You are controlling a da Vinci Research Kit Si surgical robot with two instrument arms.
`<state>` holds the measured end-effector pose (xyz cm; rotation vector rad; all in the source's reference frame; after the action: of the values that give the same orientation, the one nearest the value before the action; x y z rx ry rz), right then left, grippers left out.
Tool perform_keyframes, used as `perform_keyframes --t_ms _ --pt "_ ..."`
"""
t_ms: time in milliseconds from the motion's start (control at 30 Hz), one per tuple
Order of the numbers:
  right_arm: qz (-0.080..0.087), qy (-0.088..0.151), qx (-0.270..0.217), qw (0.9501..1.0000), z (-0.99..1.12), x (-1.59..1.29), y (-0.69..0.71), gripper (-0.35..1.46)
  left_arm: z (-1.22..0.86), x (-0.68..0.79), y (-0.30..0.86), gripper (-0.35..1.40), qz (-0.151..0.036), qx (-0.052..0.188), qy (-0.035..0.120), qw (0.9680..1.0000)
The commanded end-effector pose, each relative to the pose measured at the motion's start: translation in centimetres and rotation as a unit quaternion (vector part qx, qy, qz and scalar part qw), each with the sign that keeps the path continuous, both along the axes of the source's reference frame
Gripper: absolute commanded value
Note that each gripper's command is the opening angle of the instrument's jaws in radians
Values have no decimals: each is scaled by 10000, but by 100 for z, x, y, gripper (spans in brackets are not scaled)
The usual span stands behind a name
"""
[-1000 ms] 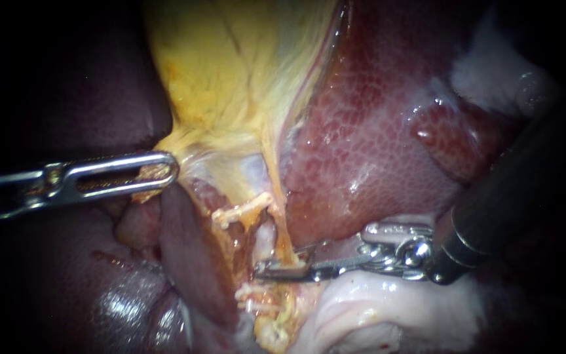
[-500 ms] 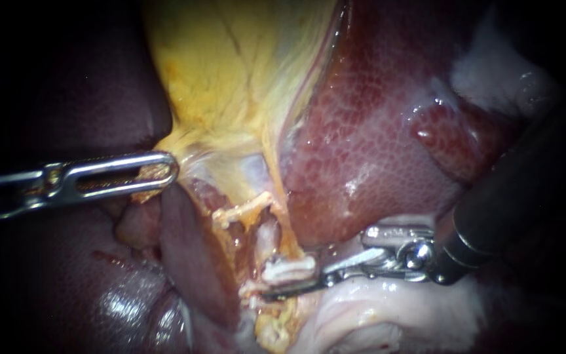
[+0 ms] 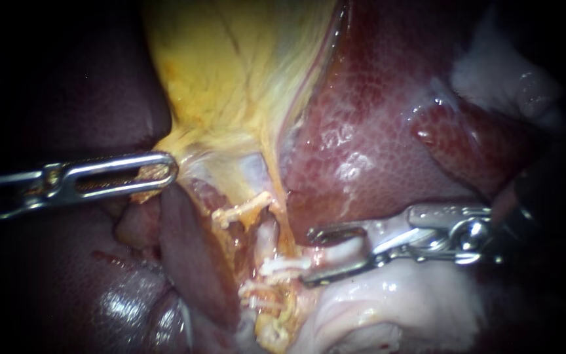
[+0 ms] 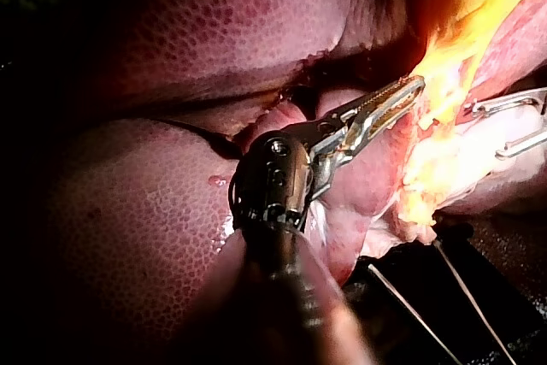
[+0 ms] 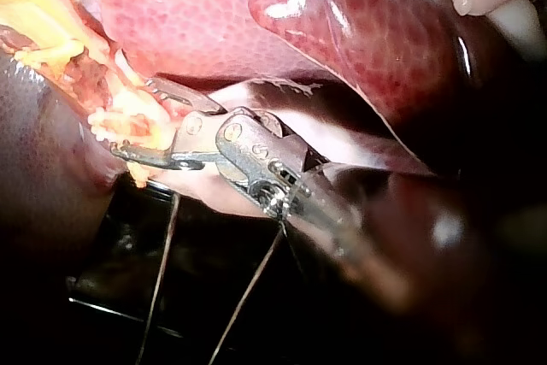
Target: Going back second clip right tube
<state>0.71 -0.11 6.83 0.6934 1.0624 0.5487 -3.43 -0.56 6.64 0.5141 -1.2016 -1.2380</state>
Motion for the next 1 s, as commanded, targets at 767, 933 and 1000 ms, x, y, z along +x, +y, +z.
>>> perform_keyframes --t_ms 767,933,1000 --pt "218 406 -291 9985 -71 -36 44 60 69 -86 -38 -35 309 -41 111 9995" --pt "193 425 -282 9985 -72 -36 44 60 79 -102 -39 -35 376 -41 118 9992" --pt "192 426 -282 9985 -72 -36 43 60 80 -103 -39 -35 383 -43 114 9992"
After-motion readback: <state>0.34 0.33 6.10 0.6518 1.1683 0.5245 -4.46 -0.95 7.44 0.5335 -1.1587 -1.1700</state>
